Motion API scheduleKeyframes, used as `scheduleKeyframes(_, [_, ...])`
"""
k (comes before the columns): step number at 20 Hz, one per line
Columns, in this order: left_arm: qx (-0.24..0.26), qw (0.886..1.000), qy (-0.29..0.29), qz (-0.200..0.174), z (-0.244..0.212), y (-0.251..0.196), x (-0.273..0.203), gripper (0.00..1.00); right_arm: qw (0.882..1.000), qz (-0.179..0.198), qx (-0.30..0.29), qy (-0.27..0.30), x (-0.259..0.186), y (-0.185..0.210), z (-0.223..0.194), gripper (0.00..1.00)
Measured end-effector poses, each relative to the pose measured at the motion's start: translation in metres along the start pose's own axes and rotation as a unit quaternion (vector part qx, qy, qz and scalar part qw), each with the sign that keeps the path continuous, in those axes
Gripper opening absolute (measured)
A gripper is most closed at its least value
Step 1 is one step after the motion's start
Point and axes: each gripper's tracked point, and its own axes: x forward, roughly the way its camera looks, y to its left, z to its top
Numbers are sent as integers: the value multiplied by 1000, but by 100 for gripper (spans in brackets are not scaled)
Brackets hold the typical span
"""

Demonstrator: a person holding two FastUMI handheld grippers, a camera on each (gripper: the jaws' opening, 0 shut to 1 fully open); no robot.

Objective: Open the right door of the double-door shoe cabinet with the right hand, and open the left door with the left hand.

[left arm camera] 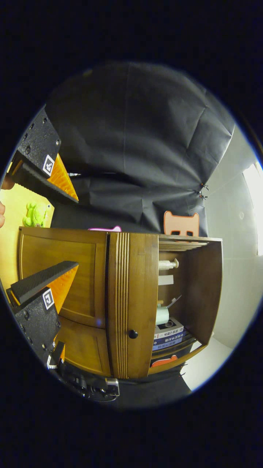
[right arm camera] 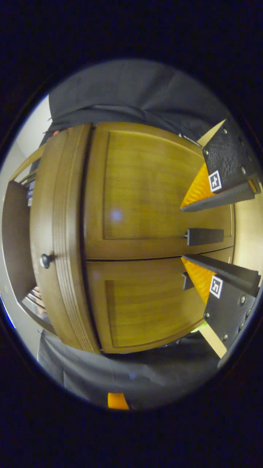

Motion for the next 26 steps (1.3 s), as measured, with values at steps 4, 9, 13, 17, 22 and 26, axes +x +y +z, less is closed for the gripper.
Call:
scheduleKeyframes(4, [12, 999, 2, 37, -1, 26, -4, 92, 999, 5, 14, 31, 31, 6, -25, 53])
scheduleKeyframes(9, [11, 998, 3, 59, -1, 39, -8, 96, 999, -17, 14, 35, 42, 3, -29, 27])
scheduleKeyframes(13, [6, 999, 5, 50, -2, 34, -12, 92, 999, -15, 22, 37, 31, 2, -32, 29])
scheduleKeyframes(17, [0, 1000, 6, 25, -3, 19, -12, 92, 999, -20, 22, 36, 9, -6, -36, 29])
scheduleKeyframes(22, [-10, 1000, 18, -22, -13, -11, -11, 92, 998, -27, 38, 39, -34, -23, -41, 29])
scheduleKeyframes(26, [-19, 997, 28, -68, -19, -43, -12, 96, 997, -43, 49, 38, -64, -40, -47, 29])
